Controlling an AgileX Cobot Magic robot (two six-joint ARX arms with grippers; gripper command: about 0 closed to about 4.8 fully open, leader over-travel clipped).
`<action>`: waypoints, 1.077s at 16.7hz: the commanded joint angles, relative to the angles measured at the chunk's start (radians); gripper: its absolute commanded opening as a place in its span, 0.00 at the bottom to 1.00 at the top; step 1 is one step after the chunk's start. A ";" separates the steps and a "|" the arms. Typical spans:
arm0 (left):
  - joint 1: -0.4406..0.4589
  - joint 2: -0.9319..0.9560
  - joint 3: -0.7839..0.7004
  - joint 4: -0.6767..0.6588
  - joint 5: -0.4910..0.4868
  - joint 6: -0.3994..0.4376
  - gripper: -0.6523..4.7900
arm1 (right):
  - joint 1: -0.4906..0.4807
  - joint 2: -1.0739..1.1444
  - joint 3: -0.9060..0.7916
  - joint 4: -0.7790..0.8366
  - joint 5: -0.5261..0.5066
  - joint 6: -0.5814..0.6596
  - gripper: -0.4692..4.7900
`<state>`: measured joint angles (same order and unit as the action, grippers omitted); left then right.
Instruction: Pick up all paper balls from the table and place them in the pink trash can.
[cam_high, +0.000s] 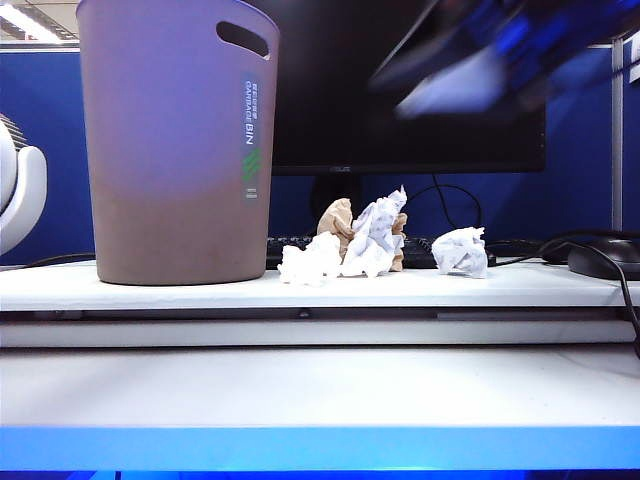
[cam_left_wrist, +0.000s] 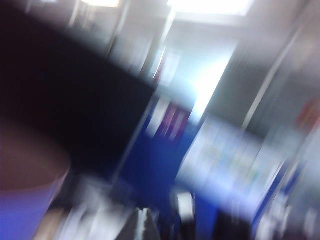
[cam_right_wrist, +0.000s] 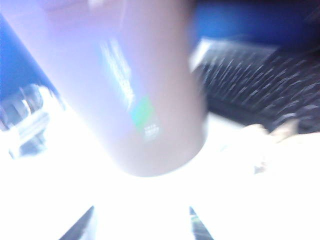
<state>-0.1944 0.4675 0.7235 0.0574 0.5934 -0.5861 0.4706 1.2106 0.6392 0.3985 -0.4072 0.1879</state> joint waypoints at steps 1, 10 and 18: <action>0.000 0.129 0.062 -0.306 0.017 0.269 0.11 | 0.068 0.283 0.155 -0.010 0.090 -0.114 0.75; -0.002 0.167 0.062 -0.391 -0.021 0.377 0.11 | 0.092 0.526 0.299 -0.079 0.117 -0.196 0.88; -0.002 0.167 0.061 -0.379 0.041 0.377 0.11 | 0.136 0.598 0.299 -0.034 0.121 -0.223 0.09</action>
<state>-0.1967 0.6365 0.7795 -0.3336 0.6186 -0.2142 0.6044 1.8088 0.9371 0.3382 -0.2836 -0.0338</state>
